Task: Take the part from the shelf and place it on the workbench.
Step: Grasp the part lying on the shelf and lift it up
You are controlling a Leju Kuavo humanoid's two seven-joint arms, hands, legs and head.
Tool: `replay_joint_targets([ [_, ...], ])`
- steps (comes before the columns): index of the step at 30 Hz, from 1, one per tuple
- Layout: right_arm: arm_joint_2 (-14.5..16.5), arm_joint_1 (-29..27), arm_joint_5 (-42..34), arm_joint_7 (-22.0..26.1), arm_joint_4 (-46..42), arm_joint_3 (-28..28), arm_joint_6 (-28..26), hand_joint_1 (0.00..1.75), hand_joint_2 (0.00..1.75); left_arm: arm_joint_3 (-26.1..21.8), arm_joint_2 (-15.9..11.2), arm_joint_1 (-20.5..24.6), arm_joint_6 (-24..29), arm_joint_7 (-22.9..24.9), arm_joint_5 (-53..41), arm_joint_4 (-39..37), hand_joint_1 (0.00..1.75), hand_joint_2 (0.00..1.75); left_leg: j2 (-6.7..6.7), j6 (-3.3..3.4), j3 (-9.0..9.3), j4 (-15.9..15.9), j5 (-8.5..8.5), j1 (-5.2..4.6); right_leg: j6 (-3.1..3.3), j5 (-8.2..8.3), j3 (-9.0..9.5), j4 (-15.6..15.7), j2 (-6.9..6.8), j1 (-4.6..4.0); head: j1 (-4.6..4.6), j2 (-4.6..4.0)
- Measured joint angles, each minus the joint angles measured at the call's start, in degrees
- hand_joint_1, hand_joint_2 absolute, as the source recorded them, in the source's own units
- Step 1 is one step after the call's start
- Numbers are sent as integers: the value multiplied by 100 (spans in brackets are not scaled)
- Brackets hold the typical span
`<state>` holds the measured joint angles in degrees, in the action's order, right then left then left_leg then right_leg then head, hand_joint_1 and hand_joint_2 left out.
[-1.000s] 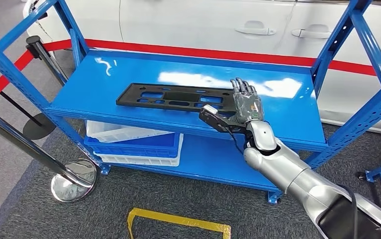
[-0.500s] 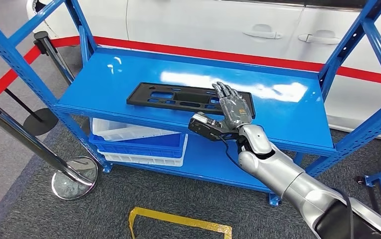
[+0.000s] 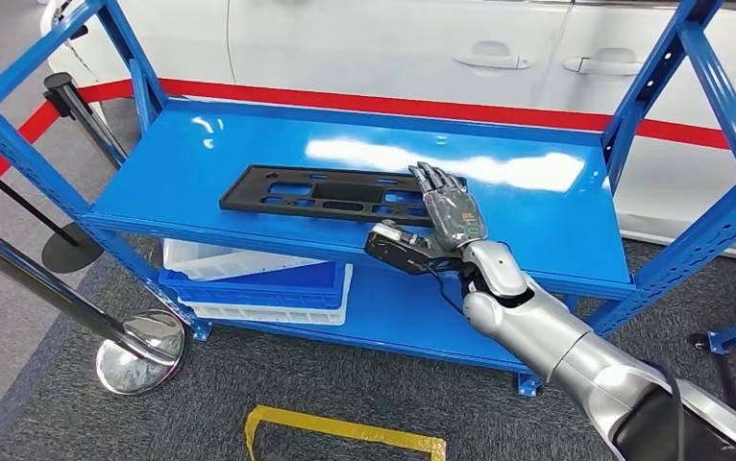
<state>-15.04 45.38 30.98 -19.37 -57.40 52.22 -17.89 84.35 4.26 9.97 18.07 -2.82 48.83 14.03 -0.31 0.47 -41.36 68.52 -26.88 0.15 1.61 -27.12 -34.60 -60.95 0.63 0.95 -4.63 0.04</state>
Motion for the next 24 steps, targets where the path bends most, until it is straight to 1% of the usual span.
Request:
replay_joint_targets([
  [1,-11,-7,0,-8,-10,3,15,0,0,1,-1,6,-9,-2,-12,0,0,0,-2,37,139,-324,163,-19,-6,-15,21,8,4,-2,1,0],
  [2,-27,-9,0,-14,-22,5,26,0,0,3,-2,16,-15,-7,-21,0,0,0,-3,72,268,-615,269,-44,-19,-30,35,21,10,-4,3,0],
  [3,-45,-12,-1,-22,-36,7,32,0,0,7,-3,28,-24,-14,-26,0,0,0,-1,107,362,-813,285,-69,-45,-40,45,52,14,-2,1,0],
  [5,-87,-49,-1,-44,-61,12,38,0,0,14,-8,35,-43,-34,-29,-1,0,0,0,181,471,-1019,224,-104,-118,14,84,68,12,-4,-2,0],
  [7,-129,-92,1,-75,-85,18,39,0,0,15,-10,19,-50,-48,-34,-2,0,0,-2,248,645,-1187,227,-94,-175,43,128,8,-7,1,6,0],
  [8,-147,-96,8,-88,-95,19,39,0,0,15,-10,16,-49,-51,-39,-2,0,0,1,268,736,-1241,235,-87,-191,-23,101,-93,-15,6,10,0],
  [9,-162,-95,26,-100,-103,21,41,0,0,15,-9,22,-48,-54,-44,-2,0,0,4,287,812,-1276,239,-80,-202,-150,5,-300,-19,9,19,0],
  [10,-172,-99,51,-113,-110,23,46,0,0,15,-8,33,-48,-55,-48,-2,0,0,7,300,849,-1284,230,-84,-217,-300,-150,-586,-19,11,23,0],
  [11,-181,-115,79,-126,-116,27,53,0,0,15,-7,44,-48,-55,-50,-2,0,0,6,312,870,-1280,210,-84,-232,-441,-346,-903,-19,14,27,0],
  [12,-196,-142,106,-143,-121,32,62,0,0,15,-5,48,-49,-54,-52,-2,0,0,1,316,887,-1272,185,-81,-253,-511,-527,-1151,-19,19,34,0],
  [13,-216,-171,125,-164,-124,37,69,0,0,15,-4,45,-50,-54,-55,-2,0,0,-8,310,906,-1258,153,-74,-274,-483,-643,-1246,-21,32,35,0],
  [14,-237,-192,138,-183,-124,39,74,0,0,15,-4,36,-47,-54,-59,-2,0,0,-19,297,926,-1233,114,-63,-293,-345,-672,-1156,-23,49,37,0],
  [15,-256,-203,151,-197,-125,41,77,0,0,15,-3,27,-38,-53,-63,-2,0,0,-26,275,951,-1191,62,-49,-320,-102,-605,-868,-28,69,40,0],
  [16,-271,-210,160,-207,-125,42,78,0,0,15,-3,21,-26,-52,-66,-2,0,0,-32,246,968,-1141,1,-34,-338,107,-510,-547,-30,84,40,0],
  [17,-281,-213,166,-209,-126,42,80,0,0,15,-2,27,-13,-51,-69,-2,0,0,-32,210,967,-1074,-57,-26,-346,226,-438,-252,-33,81,47,0],
  [18,-291,-221,170,-210,-129,43,84,0,0,15,-1,38,-2,-49,-70,-2,0,0,-31,172,939,-1017,-107,-23,-314,292,-390,-81,-32,72,53,0],
  [20,-306,-251,172,-213,-146,44,89,0,0,16,2,51,8,-41,-75,-2,0,0,-25,105,882,-926,-168,-26,-193,243,-412,-40,-24,33,59,0],
  [21,-317,-265,174,-214,-155,44,88,0,0,16,3,49,9,-34,-79,-2,0,0,-25,79,867,-911,-196,-24,-129,260,-400,-63,-20,34,60,0],
  [23,-338,-263,178,-213,-178,44,81,0,0,17,6,45,4,-25,-95,-2,0,0,-16,21,839,-782,-284,-11,-66,246,-352,-53,-12,43,59,0],
  [24,-346,-255,178,-210,-192,44,72,0,0,18,8,49,-3,-26,-108,-2,0,0,-9,-6,746,-585,-371,-2,-45,233,-320,-47,-8,52,52,0],
])
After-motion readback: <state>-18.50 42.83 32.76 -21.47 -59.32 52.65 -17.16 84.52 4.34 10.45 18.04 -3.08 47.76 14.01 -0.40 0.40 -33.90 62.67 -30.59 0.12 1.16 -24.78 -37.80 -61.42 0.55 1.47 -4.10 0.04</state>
